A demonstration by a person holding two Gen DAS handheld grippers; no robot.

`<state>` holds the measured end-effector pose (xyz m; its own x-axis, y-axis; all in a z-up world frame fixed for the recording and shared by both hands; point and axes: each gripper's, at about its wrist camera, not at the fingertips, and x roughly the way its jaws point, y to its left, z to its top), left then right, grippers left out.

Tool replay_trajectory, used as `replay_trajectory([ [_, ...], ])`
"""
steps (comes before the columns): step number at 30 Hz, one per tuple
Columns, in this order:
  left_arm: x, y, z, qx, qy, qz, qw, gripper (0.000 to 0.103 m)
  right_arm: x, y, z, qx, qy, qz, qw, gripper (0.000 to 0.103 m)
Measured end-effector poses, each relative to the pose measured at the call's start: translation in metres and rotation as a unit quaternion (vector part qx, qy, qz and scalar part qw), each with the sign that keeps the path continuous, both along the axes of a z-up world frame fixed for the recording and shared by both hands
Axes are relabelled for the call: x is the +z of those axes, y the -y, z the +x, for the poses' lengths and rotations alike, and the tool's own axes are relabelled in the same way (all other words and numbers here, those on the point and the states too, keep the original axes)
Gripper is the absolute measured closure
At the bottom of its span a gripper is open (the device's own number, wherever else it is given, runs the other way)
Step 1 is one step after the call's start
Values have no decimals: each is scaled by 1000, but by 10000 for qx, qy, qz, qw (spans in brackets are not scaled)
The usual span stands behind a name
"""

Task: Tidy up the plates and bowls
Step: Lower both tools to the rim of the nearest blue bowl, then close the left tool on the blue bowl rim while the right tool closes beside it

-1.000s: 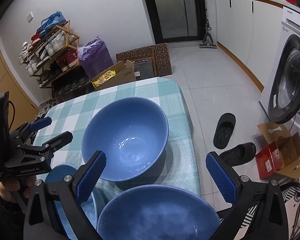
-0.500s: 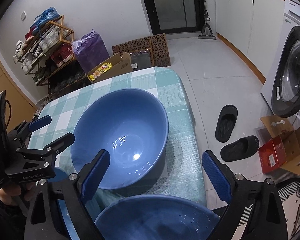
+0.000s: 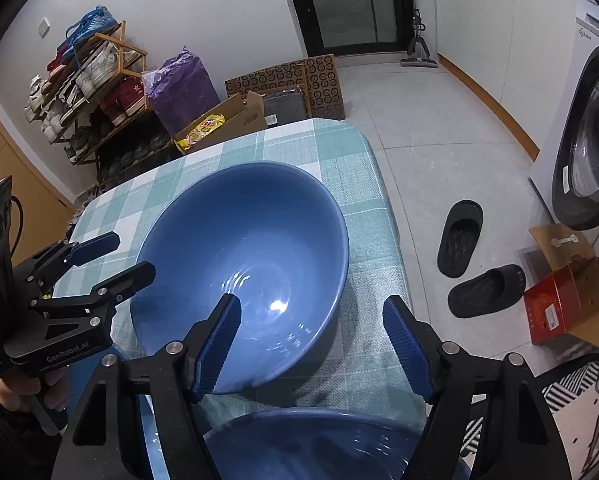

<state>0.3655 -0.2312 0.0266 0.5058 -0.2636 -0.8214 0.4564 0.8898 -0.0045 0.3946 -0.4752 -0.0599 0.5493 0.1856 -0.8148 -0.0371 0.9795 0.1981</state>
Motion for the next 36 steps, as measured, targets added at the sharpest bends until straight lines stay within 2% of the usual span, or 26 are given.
replay_trajectory([
  [8, -4, 6, 1, -95, -113, -8, 9999, 64, -3, -1, -1, 84, -11, -43, 10000, 44],
  [16, -3, 12, -3, -276, -101, -44, 9996, 83, -6, -6, -2, 184, -53, -175, 9997, 63],
  [25, -2, 13, -4, -262, -62, -6, 9996, 85, -5, -9, -5, 244, -60, -339, 9991, 74],
  [36, -2, 11, -4, -195, -17, -1, 9998, 86, -4, -8, -6, 250, -44, -404, 9989, 78],
])
